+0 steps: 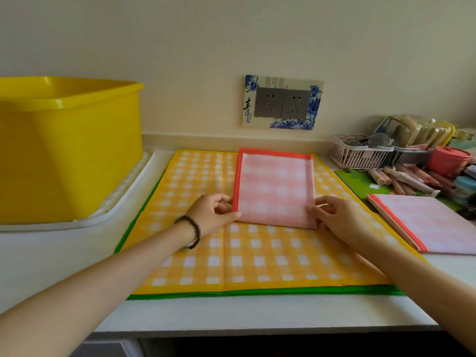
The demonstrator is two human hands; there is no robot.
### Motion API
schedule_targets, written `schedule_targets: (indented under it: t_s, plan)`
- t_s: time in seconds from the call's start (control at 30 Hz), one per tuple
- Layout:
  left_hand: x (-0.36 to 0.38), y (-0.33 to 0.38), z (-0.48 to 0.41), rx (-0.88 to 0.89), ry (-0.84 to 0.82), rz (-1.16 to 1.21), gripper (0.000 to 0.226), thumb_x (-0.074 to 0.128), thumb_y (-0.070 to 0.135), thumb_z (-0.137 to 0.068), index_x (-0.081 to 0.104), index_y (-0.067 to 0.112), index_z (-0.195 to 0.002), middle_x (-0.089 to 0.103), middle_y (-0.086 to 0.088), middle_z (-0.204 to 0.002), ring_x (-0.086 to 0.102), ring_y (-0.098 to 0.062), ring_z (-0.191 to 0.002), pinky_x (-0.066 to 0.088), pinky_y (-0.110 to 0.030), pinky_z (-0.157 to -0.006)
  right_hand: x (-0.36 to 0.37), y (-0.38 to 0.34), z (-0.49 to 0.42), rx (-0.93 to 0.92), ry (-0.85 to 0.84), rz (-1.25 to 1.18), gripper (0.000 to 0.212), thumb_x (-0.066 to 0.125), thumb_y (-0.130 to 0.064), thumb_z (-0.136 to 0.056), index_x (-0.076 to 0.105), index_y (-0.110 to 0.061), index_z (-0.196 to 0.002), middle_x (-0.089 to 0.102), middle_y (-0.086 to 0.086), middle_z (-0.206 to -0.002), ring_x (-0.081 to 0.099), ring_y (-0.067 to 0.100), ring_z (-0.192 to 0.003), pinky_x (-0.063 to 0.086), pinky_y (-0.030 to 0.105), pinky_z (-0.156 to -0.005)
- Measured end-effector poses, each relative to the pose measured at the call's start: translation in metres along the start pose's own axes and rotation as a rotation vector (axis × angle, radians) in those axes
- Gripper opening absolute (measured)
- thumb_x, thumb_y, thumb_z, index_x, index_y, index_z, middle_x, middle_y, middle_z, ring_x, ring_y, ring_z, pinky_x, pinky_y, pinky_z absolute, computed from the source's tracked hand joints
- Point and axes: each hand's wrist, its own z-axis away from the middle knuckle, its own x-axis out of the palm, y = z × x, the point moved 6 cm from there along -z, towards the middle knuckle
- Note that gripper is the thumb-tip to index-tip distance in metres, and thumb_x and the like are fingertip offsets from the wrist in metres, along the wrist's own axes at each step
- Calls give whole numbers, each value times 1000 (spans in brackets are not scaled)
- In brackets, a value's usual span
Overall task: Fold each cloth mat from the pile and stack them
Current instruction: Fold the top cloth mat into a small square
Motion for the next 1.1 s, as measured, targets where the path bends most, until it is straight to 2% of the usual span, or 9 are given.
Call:
schedule_targets:
  t_s: [0.13,0.33,0.43,0.57,0.63,0.73,0.83,0.97,1.1]
  plan:
    - [4,-3,-8,-66,53,-33,43,76,31,-75,53,20,-109,67,1,-83,57,-8,-67,42,-19,-58,3,0,-8,85,-1,88,6,64,-23,-89,62,-18,-92,61,-7,-64,52,8,-48,38,22,-46]
    - [6,-1,-10,-91,85,-201,47,74,35,-73,47,27,-110,63,8,-77,61,-13,-77,51,-30,-74,6,-1,-14,111,20,102,15,70,-25,-83,63,-14,-91,62,0,-70,54,14,-54,38,23,-46]
    - [7,10,-6,38,106,-394,42,69,34,-77,50,30,-114,55,7,-100,54,-15,-99,47,-31,-84,5,1,-15,106,44,122,20,71,-28,-82,58,-17,-95,63,1,-82,56,15,-61,42,25,-50]
    - [16,36,13,343,-43,-510,32,47,33,-95,57,31,-126,50,8,-134,38,-9,-127,29,-23,-105,9,-11,-1,-149,100,287,21,60,-29,-90,57,-24,-110,55,-1,-122,57,15,-94,44,27,-78]
    - [25,41,23,395,-176,-652,41,31,40,-99,47,31,-136,41,10,-145,30,-7,-136,20,-23,-111,19,-26,13,-320,26,364,32,53,-34,-93,56,-25,-124,48,-4,-137,49,15,-120,38,28,-97]
    - [36,32,32,337,-362,-769,49,17,44,-100,26,31,-146,18,12,-155,13,-6,-143,8,-26,-116,40,-43,33,-490,-210,461,46,37,-45,-96,44,-28,-138,34,-11,-149,28,7,-139,19,29,-116]
    - [38,26,34,302,-426,-796,50,13,44,-100,15,33,-148,9,14,-156,5,-4,-144,2,-28,-117,58,-46,45,-483,-381,493,55,18,-51,-94,31,-33,-144,23,-19,-152,10,-4,-142,-1,22,-117]
    - [39,24,36,318,-438,-785,50,12,44,-99,12,35,-149,8,17,-156,4,-2,-143,3,-30,-119,72,-41,50,-434,-498,536,52,16,-47,-97,25,-36,-146,19,-19,-154,7,-4,-142,-1,23,-117]
    - [39,21,37,330,-432,-768,50,16,45,-100,13,35,-149,8,19,-156,4,-1,-143,4,-31,-119,73,-38,53,-442,-533,611,54,16,-49,-97,16,-35,-149,11,-19,-156,3,-3,-143,-1,21,-116]
